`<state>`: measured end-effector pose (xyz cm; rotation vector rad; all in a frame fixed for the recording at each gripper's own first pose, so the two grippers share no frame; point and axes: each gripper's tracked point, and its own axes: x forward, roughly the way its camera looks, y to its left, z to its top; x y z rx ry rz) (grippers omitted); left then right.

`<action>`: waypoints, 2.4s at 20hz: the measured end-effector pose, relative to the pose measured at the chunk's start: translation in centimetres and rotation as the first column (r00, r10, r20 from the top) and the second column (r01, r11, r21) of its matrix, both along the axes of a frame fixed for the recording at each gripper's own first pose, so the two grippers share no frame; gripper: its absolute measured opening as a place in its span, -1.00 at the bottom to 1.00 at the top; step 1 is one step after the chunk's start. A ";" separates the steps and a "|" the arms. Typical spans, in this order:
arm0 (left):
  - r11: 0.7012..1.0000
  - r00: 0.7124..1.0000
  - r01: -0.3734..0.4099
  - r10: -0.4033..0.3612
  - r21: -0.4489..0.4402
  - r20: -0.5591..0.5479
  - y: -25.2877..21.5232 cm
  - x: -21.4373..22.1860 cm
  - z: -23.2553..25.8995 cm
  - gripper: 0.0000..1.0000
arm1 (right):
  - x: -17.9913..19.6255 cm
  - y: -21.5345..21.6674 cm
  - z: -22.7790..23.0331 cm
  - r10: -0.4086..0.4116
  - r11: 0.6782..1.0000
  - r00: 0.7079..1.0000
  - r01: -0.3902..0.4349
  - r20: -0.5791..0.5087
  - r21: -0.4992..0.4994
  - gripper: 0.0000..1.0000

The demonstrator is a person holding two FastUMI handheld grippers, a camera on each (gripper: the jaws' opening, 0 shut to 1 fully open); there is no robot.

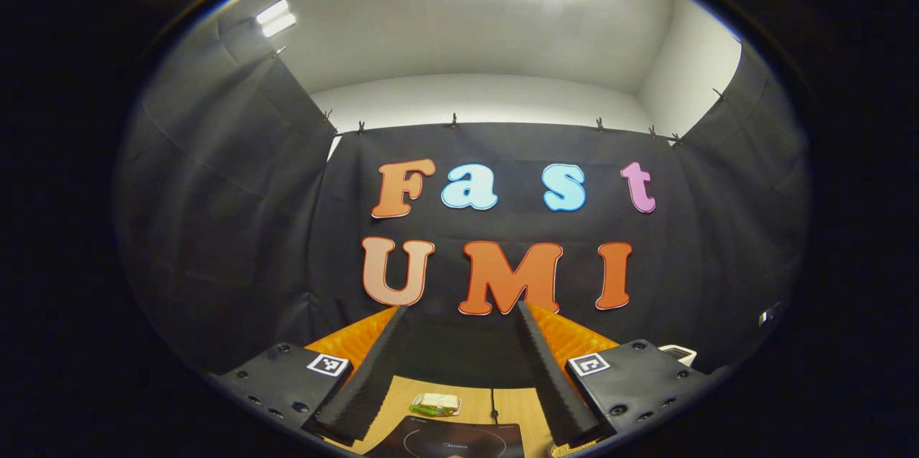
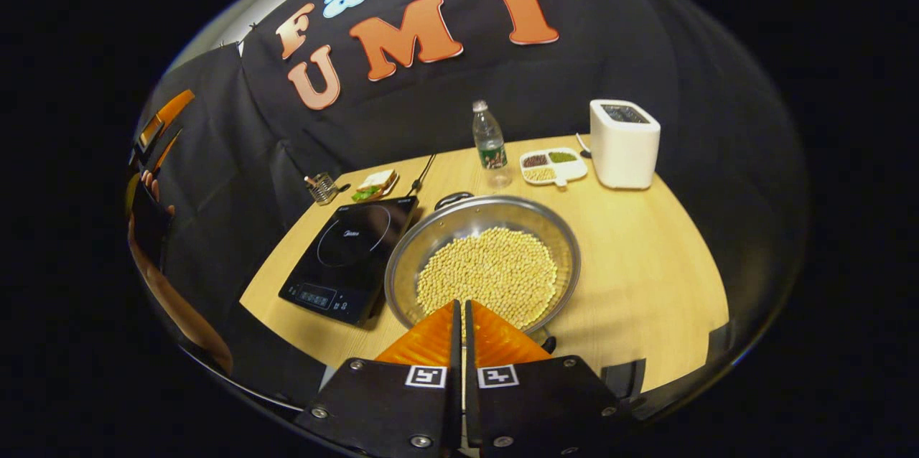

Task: First push the handle of the pot to place it horizontally, then grasp the pot with both hands and set it on the induction cooktop.

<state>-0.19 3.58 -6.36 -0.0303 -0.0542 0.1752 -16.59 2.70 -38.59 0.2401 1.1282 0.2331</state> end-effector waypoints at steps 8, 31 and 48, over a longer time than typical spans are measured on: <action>1.000 1.000 0.000 0.000 0.008 -0.029 0.4 0.7 -1.2 0.91 | -4.9 3.7 -4.3 0.042 0.994 0.976 -0.019 -0.214 0.108 -0.99; 1.000 0.995 0.010 -0.007 0.029 -0.098 0.6 1.9 -4.0 0.91 | -5.7 -0.5 -10.5 -0.179 0.972 0.871 0.229 -0.458 0.055 -1.00; 0.990 0.990 -0.087 0.097 0.108 -0.101 5.7 0.5 -4.1 0.91 | -1.2 -8.6 -12.3 -0.345 0.939 0.865 0.317 -0.365 -0.136 -1.00</action>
